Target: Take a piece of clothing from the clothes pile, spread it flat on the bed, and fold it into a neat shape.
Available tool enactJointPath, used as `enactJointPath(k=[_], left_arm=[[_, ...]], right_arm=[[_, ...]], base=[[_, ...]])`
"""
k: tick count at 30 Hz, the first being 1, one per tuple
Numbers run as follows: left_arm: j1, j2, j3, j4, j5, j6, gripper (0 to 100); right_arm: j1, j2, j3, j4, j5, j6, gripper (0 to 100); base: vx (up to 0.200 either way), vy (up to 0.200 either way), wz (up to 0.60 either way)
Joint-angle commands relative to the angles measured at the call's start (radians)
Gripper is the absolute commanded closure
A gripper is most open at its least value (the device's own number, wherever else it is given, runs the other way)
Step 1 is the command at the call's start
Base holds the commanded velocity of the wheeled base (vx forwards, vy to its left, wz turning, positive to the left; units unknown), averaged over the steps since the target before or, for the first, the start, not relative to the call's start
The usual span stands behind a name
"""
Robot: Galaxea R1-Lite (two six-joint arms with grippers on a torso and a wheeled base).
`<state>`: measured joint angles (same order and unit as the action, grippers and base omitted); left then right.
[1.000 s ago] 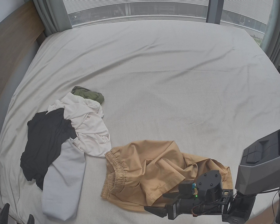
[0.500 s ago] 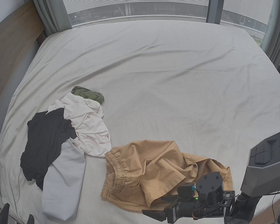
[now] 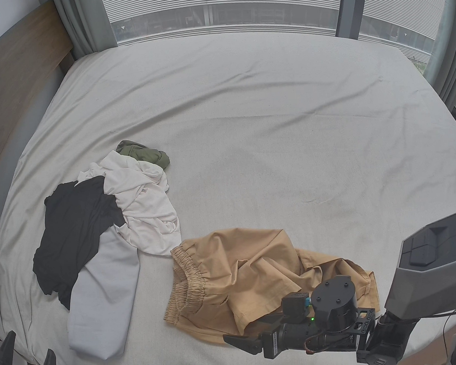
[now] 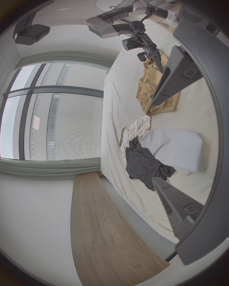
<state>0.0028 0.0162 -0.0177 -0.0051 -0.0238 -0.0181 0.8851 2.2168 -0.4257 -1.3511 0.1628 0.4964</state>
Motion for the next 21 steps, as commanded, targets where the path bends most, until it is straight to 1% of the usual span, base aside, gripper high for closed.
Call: enactJointPath(k=[1, 2, 13, 21], left_arm=[[0.0, -0.015, 0.018, -0.001, -0.001, 0.0, 0], [0.0, -0.015, 0.018, 0.001, -0.001, 0.0, 0], [0.0, -0.015, 0.018, -0.001, -0.001, 0.0, 0], [0.0, -0.015, 0.018, -0.001, -0.001, 0.0, 0]], right_arm=[[-0.002, 0.026, -0.008, -0.002, -0.011, -0.001, 0], [-0.003, 0.03, -0.01, -0.003, -0.014, -0.001, 100], [-0.006, 0.037, -0.019, -0.005, -0.028, 0.001, 100], [-0.032, 0.021, 0.012, -0.013, -0.045, 0.002, 100]], base=[[0.0, 0.0, 0.0], [0.0, 0.0, 0.0], [0.0, 0.0, 0.0], [0.0, 0.0, 0.0]])
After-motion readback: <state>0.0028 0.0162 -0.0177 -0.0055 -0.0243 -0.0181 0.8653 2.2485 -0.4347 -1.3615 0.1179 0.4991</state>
